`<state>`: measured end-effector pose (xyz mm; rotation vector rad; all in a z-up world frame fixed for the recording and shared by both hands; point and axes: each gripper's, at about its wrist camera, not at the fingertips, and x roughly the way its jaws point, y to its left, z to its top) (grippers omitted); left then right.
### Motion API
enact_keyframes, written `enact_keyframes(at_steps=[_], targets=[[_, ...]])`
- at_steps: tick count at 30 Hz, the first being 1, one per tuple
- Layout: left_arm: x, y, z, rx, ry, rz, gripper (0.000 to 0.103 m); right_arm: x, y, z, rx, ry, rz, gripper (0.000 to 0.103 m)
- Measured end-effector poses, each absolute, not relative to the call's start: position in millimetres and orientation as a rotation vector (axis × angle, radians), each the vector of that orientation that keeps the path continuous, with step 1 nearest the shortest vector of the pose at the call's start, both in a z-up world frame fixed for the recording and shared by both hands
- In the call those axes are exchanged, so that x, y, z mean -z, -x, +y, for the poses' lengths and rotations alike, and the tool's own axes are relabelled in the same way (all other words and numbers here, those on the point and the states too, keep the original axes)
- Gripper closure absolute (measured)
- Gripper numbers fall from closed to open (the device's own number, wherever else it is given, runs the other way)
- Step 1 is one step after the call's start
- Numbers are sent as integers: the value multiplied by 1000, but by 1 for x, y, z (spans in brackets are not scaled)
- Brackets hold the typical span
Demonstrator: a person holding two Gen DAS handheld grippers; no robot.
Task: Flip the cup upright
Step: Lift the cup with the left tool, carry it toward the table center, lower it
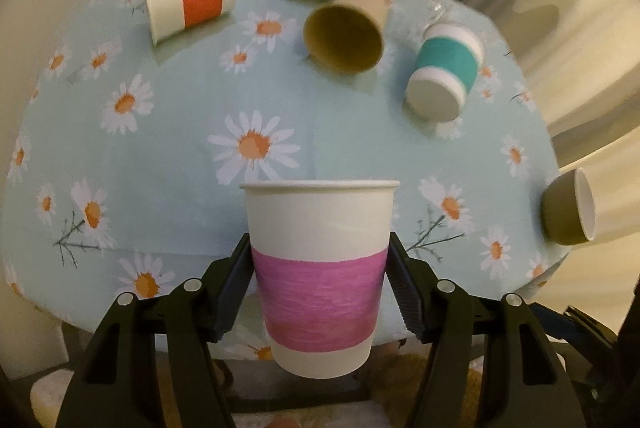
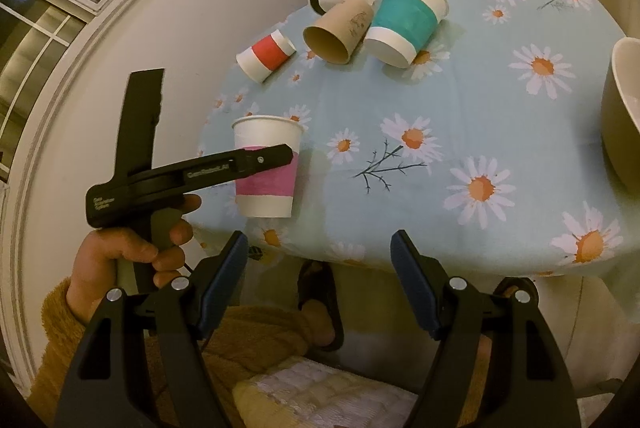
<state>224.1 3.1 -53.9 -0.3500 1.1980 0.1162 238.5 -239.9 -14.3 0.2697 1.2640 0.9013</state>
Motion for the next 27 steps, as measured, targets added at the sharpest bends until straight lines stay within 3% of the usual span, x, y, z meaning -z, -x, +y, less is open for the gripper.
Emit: enact_keyframes(at_steps=[14,22,27], targets=[[11,-162,-10,-84,229,745,41,-3,-235,-227,-941,-255,1214,29],[16,-129,-26,-109,104,377,41,7,-237,-232,-918,-263,1226,29],[34,-125,-26,-146,112,280,41,9,-239,-237,-909,-274,1218,29]])
